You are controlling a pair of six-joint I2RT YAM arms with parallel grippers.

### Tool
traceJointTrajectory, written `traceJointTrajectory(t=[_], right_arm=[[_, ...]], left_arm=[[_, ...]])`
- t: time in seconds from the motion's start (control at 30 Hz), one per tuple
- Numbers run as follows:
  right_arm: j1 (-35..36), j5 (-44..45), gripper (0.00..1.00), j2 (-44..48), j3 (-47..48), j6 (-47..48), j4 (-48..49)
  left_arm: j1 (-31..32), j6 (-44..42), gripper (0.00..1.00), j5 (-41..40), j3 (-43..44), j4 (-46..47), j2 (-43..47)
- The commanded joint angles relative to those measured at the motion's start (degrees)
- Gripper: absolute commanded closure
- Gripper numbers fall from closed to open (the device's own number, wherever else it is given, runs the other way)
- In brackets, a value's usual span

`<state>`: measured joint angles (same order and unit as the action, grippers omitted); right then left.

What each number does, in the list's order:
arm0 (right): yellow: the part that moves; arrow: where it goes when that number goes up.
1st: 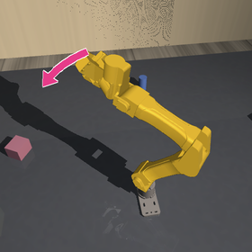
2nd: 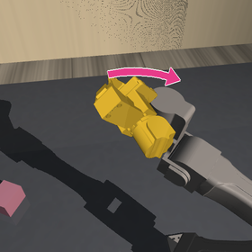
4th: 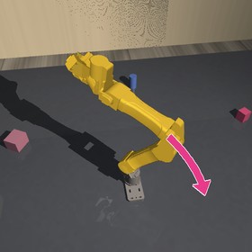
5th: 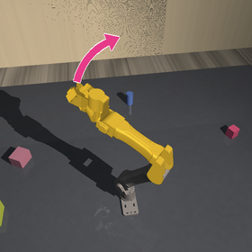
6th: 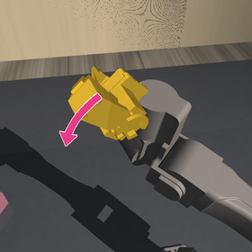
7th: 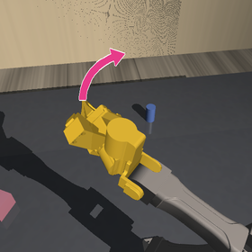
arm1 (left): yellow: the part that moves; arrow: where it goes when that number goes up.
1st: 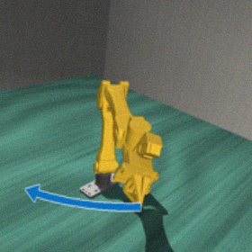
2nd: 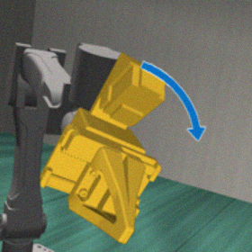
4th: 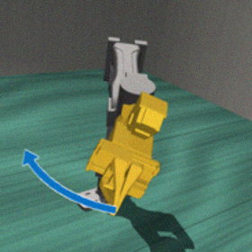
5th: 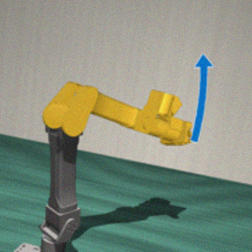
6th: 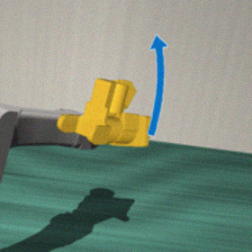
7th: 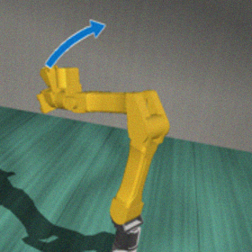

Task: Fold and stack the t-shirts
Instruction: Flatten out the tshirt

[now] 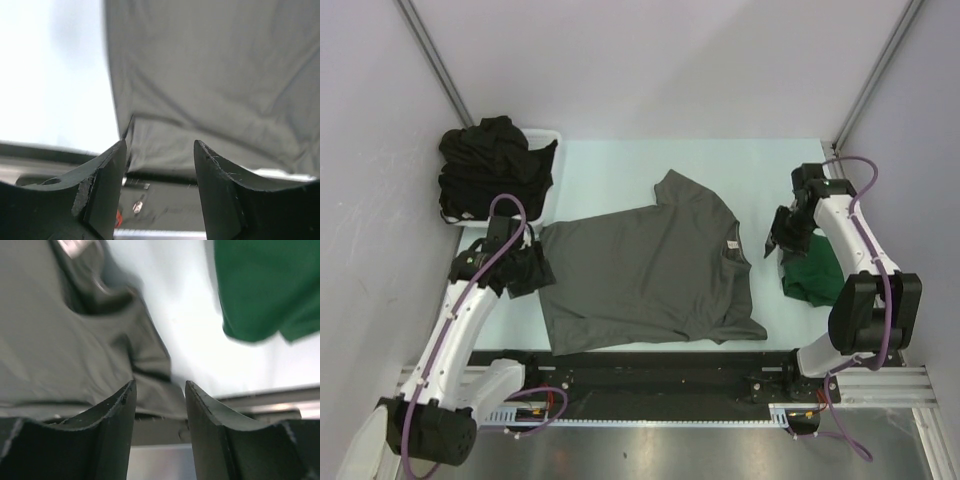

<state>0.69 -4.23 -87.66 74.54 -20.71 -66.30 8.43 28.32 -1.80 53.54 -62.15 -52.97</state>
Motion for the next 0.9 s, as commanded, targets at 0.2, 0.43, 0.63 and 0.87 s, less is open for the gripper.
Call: traceJointTrajectory(t=[0.2,0.43,0.63,0.87], right_arm=[[10.38,0.54,0.62,-8.05,6.92,3.22,23.75],[16.01,0.19,1.00,-16.92,14.83,3.74,29.21],[20.57,0.54,1.00,-23.52,19.41,6.12,35.53],[21.20,-4.20,1.00,-32.75,25.04,7.35,37.99]], left_arm=[[0.01,2.45,0.60,1.10,1.83,21.08,-9.08],[2.12,1.83,1.00,0.14,4.47,25.93,-15.93],[4.58,1.83,1.00,-1.01,5.61,30.51,-22.52],[8.79,1.04,1.00,-4.26,13.60,29.10,-31.49]])
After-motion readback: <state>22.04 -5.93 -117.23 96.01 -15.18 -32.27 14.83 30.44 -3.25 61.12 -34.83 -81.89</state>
